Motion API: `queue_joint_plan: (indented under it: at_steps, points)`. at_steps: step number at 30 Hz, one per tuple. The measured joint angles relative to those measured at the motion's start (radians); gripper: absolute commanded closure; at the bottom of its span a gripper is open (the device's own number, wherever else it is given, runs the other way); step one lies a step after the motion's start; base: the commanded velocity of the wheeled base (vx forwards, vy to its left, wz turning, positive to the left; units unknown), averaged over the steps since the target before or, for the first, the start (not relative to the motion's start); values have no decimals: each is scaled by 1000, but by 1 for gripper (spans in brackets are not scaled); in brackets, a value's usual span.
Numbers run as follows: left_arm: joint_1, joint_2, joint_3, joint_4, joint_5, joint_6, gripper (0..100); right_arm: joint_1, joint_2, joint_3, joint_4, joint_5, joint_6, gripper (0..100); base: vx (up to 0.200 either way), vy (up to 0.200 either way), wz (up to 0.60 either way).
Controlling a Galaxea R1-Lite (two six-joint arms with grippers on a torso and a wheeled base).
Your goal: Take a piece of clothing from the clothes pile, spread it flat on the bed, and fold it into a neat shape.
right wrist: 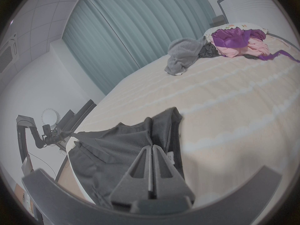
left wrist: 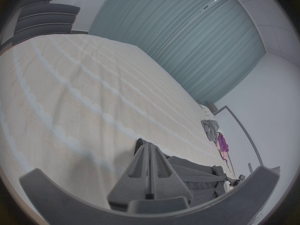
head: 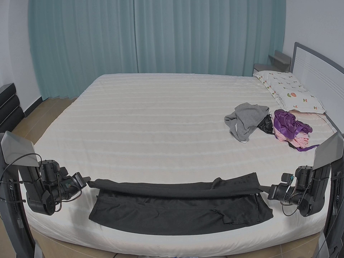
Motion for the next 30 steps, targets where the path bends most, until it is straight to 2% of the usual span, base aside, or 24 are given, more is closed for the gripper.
queue_joint_plan:
  at_steps: [8,13,14,15,22,28,30]
  points:
    - [0,18,37,0,0,32,100,-8,19,45,0,6,-17,100,0,0,0]
    - [2,39,43,-1,4,92,100,-8,28,50,0,7,-24,100,0,0,0]
    - [2,44,48,-1,6,107,100,-7,30,51,0,8,-29,0,0,0,0]
    - [2,47,53,-1,7,117,0,-6,32,52,0,9,-36,0,0,0,0]
    - [-3,62,76,-2,10,143,0,-1,33,49,1,13,-34,0,0,0,0]
    - [-4,61,66,-2,14,129,0,0,-17,33,1,7,119,0,0,0,0]
    - [-8,56,51,0,19,107,0,0,-36,21,1,0,145,0,0,0,0]
